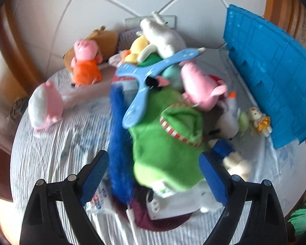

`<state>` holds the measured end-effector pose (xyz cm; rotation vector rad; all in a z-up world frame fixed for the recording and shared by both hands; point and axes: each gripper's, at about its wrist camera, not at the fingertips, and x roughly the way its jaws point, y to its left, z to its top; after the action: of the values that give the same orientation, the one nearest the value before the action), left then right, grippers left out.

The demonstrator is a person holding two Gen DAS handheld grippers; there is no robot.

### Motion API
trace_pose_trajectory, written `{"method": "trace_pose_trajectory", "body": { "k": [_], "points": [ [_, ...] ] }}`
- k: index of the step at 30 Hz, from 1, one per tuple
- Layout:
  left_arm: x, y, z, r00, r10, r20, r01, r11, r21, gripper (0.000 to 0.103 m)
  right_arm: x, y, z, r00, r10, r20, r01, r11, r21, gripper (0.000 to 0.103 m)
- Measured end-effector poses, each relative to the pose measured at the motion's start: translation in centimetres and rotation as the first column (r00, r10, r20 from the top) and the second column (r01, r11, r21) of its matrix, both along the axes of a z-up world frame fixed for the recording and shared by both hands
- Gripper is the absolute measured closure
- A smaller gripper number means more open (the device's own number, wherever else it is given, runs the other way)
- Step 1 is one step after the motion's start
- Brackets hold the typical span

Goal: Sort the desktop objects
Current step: 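Grasp the white bunny with blue hat with right tool while left tool approaches the goose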

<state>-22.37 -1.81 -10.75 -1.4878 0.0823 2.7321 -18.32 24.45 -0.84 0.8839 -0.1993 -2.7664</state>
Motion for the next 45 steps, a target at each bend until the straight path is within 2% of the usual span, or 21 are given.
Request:
{"method": "trace_pose_trajectory", "body": {
  "k": [9,16,21,34,36,37,38,41,45],
  "points": [
    [1.4,0.0,-3.3,0.998,0.039,0.048,-0.040,0.999,0.014,0.012,-1.4,-1.7,-8.7,0.973,0.074,0.218,-0.081,0.996,0.022,0.041],
    [1.4,0.7,-5.3,0.996,0.045,0.080,-0.047,0.999,0.018,0.012,-2.1,-2.1,-13.0,0.945,0.102,0.309,-0.115,0.993,0.024,0.041],
    [1.2,0.9,-6.2,0.995,0.045,0.092,-0.047,0.999,0.021,0.012,-3.0,-2.5,-14.8,0.931,0.117,0.345,-0.133,0.991,0.022,0.040],
    [0.6,0.8,-6.2,0.996,0.037,0.079,-0.040,0.999,0.032,0.012,-4.9,-4.7,-18.1,0.899,0.165,0.405,-0.184,0.983,0.008,0.039],
    [0.3,0.9,-5.9,0.997,0.029,0.071,-0.032,0.999,0.035,0.012,-5.2,-4.7,-18.8,0.895,0.159,0.416,-0.179,0.984,0.009,0.041],
    [0.2,1.0,-5.8,0.997,0.025,0.068,-0.027,0.999,0.035,0.012,-5.4,-4.7,-19.2,0.892,0.154,0.425,-0.174,0.985,0.009,0.052],
    [0.0,1.1,-5.7,0.998,0.020,0.065,-0.022,0.999,0.034,0.012,-5.6,-4.7,-19.7,0.888,0.148,0.435,-0.168,0.986,0.009,0.054],
    [-0.7,1.6,-4.9,0.999,-0.002,0.047,0.000,0.999,0.036,0.012,-5.5,-4.4,-19.8,0.893,0.131,0.430,-0.141,0.990,-0.008,0.056],
    [-2.0,3.7,-3.3,0.997,-0.073,0.007,0.072,0.996,0.045,0.012,-4.3,-2.6,-18.0,0.916,0.086,0.391,-0.085,0.996,-0.018,0.056]
  ]
}}
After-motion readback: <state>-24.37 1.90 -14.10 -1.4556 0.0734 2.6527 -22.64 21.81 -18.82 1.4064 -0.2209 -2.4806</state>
